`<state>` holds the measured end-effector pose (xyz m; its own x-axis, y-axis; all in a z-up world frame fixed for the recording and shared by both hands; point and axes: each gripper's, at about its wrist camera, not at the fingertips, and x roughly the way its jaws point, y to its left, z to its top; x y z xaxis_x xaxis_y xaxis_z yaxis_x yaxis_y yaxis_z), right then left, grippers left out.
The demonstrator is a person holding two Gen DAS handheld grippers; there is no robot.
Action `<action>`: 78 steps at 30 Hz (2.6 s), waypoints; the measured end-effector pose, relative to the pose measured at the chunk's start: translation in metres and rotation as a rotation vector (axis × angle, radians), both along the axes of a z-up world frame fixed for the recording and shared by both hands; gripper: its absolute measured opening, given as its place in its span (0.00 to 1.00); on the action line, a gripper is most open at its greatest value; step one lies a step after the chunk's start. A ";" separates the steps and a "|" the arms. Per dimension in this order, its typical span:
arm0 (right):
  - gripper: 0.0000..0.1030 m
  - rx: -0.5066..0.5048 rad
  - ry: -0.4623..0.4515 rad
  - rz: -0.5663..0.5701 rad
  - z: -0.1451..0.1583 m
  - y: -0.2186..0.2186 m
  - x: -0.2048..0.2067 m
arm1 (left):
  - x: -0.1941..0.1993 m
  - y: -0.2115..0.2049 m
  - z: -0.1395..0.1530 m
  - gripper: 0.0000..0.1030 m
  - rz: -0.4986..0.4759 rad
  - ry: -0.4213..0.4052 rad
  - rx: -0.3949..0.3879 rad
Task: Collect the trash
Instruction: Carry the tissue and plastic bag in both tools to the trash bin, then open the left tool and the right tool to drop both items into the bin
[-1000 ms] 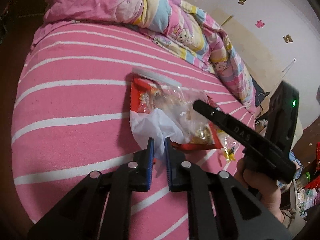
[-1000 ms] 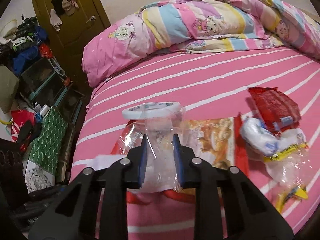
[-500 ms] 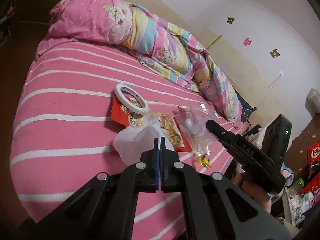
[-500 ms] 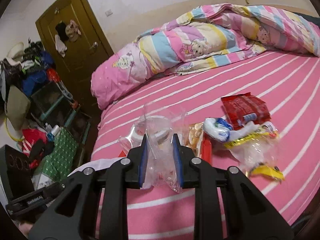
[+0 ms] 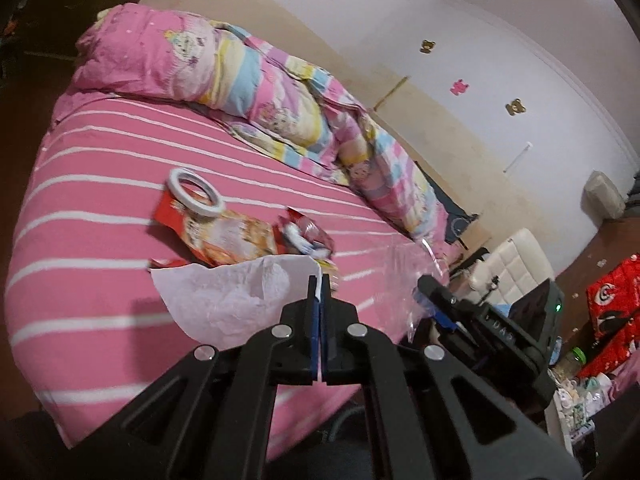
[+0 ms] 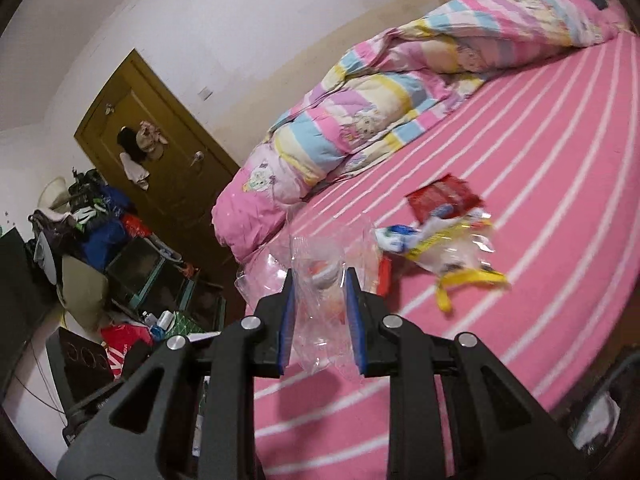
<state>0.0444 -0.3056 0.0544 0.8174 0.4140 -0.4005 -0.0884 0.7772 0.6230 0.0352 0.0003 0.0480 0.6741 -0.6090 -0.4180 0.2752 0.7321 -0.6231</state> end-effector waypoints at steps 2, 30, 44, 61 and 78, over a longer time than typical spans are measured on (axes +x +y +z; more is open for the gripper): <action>0.23 -0.041 0.000 -0.025 0.002 -0.012 -0.024 | -0.009 -0.014 0.006 0.00 -0.023 -0.008 0.005; 0.24 -0.220 0.237 -0.382 -0.105 -0.211 -0.229 | -0.090 -0.311 -0.072 0.00 -0.615 0.175 0.251; 0.24 -0.193 0.375 -0.479 -0.167 -0.256 -0.262 | -0.094 -0.393 -0.152 0.00 -0.790 0.304 0.436; 0.24 -0.178 0.534 -0.459 -0.227 -0.249 -0.251 | -0.077 -0.430 -0.240 0.00 -0.836 0.463 0.597; 0.28 -0.180 0.596 -0.449 -0.253 -0.246 -0.236 | -0.071 -0.436 -0.265 0.51 -0.798 0.551 0.660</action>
